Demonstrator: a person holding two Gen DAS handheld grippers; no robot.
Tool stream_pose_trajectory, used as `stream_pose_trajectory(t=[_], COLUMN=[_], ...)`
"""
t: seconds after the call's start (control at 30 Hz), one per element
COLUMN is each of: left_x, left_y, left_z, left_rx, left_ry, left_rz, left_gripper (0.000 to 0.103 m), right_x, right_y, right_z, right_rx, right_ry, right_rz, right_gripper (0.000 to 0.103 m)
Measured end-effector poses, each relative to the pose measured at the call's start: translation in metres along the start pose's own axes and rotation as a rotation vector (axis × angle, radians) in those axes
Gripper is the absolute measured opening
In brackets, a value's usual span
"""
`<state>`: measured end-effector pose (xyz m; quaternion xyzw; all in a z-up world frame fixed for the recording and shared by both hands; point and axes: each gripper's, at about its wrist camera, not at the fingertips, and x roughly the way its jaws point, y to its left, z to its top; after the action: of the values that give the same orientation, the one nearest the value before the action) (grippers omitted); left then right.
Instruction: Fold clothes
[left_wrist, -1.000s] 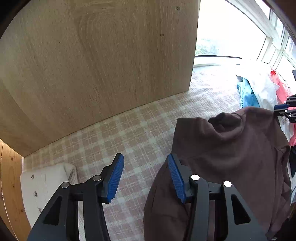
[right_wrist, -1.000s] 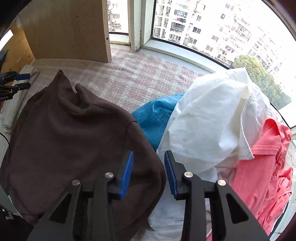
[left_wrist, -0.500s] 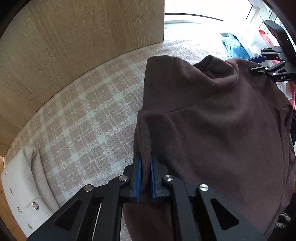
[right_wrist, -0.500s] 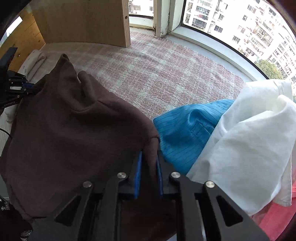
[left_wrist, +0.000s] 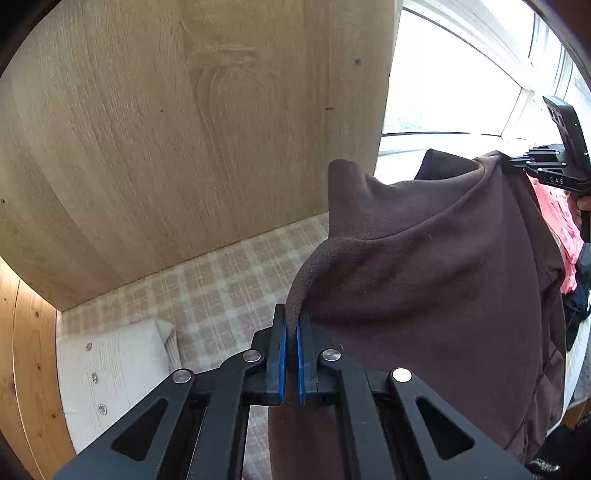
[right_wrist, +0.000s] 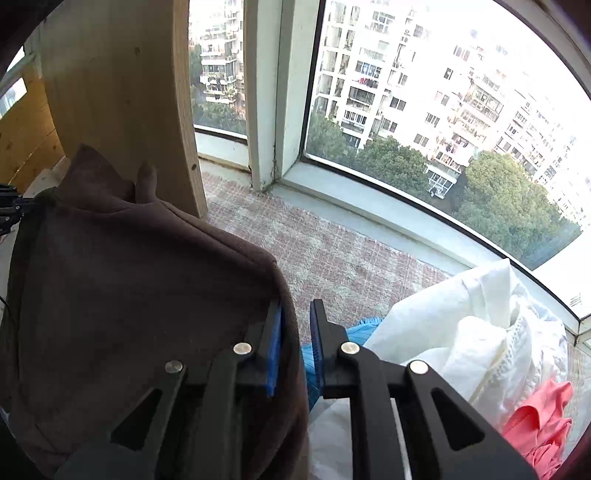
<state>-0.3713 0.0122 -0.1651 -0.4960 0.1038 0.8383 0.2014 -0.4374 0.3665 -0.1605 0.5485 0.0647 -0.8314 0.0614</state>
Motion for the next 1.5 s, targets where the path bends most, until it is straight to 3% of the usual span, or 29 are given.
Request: stream_pose_trajectory(t=[0.03, 0.1, 0.23, 0.3, 0.37, 0.5, 0.67, 0.8, 0.97, 1.0, 1.03, 1.07, 1.1, 1.17, 1.33, 1.43, 1.5], left_x=[0.018, 0.031, -0.013, -0.042, -0.07, -0.095, -0.101, -0.094, -0.09, -0.09, -0.092, -0.093, -0.095, -0.101, -0.154, -0.185, -0.192], left_y=[0.001, -0.002, -0.008, -0.011, -0.016, -0.046, -0.089, -0.104, -0.112, -0.111, -0.11, -0.108, -0.106, -0.1, -0.081, -0.051, -0.026], left_z=[0.003, 0.0, -0.032, -0.06, -0.091, -0.177, -0.26, -0.289, -0.295, -0.294, -0.292, -0.29, -0.288, -0.284, -0.269, -0.258, -0.256], left_rx=[-0.004, 0.016, 0.029, 0.023, 0.01, -0.038, -0.07, -0.067, -0.061, -0.062, -0.065, -0.073, -0.086, -0.116, -0.179, -0.212, -0.244], left_ry=[0.046, 0.095, 0.051, 0.043, 0.045, 0.141, 0.26, 0.298, 0.285, 0.279, 0.274, 0.27, 0.265, 0.251, 0.127, 0.06, 0.043], left_rz=[0.032, 0.085, 0.09, 0.07, 0.044, -0.038, 0.003, 0.048, 0.038, 0.035, 0.027, 0.023, 0.02, 0.003, 0.043, 0.13, 0.196], left_gripper=[0.008, 0.011, 0.016, 0.023, 0.03, 0.033, 0.033, 0.036, 0.036, 0.03, 0.013, 0.005, 0.003, 0.003, 0.002, 0.002, 0.003], right_x=[0.016, 0.001, -0.063, -0.087, -0.1, -0.109, -0.105, -0.101, -0.087, -0.085, -0.083, -0.084, -0.086, -0.099, -0.158, -0.165, -0.168], right_y=[-0.003, -0.003, 0.002, 0.002, 0.006, 0.027, 0.043, 0.057, 0.068, 0.071, 0.073, 0.076, 0.077, 0.076, 0.043, 0.021, 0.012], right_z=[0.002, -0.011, -0.076, -0.126, -0.182, -0.289, -0.362, -0.376, -0.373, -0.372, -0.371, -0.371, -0.37, -0.368, -0.352, -0.338, -0.336], right_rx=[0.034, 0.07, 0.073, 0.128, 0.174, 0.245, 0.376, 0.371, 0.361, 0.346, 0.331, 0.319, 0.311, 0.309, 0.311, 0.319, 0.353], right_ry=[0.071, 0.05, -0.007, -0.001, 0.027, 0.111, 0.137, 0.127, 0.127, 0.134, 0.136, 0.123, 0.106, 0.068, -0.11, -0.113, -0.123], right_rz=[0.009, 0.08, 0.152, 0.214, 0.237, 0.223, 0.261, 0.282, 0.313, 0.311, 0.307, 0.301, 0.314, 0.344, 0.233, 0.046, -0.015], right_gripper=[0.015, 0.015, 0.02, 0.036, 0.043, 0.043, 0.043, 0.043, 0.043, 0.043, 0.043, 0.034, 0.003, 0.004, 0.004, 0.007, 0.01])
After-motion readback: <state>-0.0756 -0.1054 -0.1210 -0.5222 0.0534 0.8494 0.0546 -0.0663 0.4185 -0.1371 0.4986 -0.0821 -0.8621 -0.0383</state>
